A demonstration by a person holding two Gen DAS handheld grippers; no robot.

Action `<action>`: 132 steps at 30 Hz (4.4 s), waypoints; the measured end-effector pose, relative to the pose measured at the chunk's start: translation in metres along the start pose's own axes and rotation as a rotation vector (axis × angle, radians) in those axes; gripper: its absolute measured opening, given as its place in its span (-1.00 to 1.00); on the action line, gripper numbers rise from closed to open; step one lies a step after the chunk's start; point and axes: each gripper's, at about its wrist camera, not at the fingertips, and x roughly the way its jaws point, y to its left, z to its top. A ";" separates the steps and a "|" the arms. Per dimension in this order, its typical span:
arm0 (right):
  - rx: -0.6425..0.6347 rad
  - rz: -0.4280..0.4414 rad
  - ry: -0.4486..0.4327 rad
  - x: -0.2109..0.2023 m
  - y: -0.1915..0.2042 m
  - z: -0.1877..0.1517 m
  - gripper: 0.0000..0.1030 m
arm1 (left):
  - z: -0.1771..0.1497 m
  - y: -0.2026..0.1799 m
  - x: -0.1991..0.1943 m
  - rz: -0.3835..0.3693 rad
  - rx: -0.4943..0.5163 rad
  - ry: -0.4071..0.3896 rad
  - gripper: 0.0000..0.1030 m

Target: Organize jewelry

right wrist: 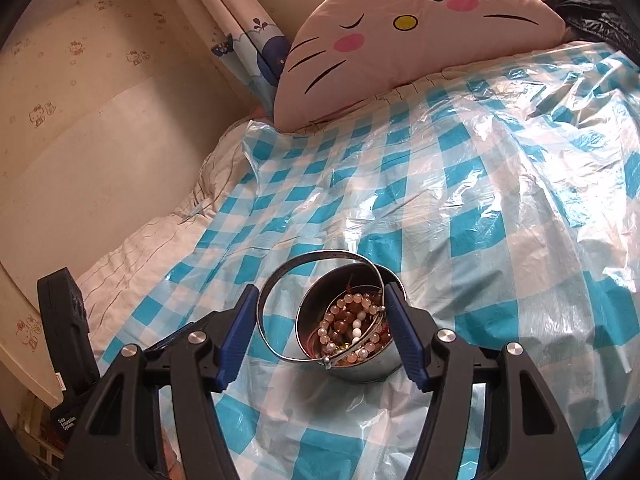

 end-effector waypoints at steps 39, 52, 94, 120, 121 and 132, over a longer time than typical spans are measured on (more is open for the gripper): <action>-0.090 -0.126 0.028 0.035 0.010 0.007 0.50 | -0.004 -0.021 -0.006 0.102 0.155 -0.078 0.70; -0.101 -0.328 -0.068 -0.077 0.022 -0.042 0.86 | -0.056 -0.001 -0.081 0.050 0.306 -0.042 0.85; -0.097 -0.415 0.010 -0.124 0.041 -0.094 0.86 | -0.089 0.005 -0.139 0.027 0.331 -0.065 0.86; -0.095 -0.415 0.012 -0.124 0.040 -0.093 0.86 | -0.090 0.005 -0.138 0.027 0.337 -0.060 0.86; -0.095 -0.415 0.011 -0.124 0.040 -0.093 0.86 | -0.090 0.005 -0.138 0.028 0.337 -0.060 0.86; -0.095 -0.416 0.012 -0.124 0.040 -0.093 0.86 | -0.090 0.004 -0.137 0.029 0.336 -0.057 0.86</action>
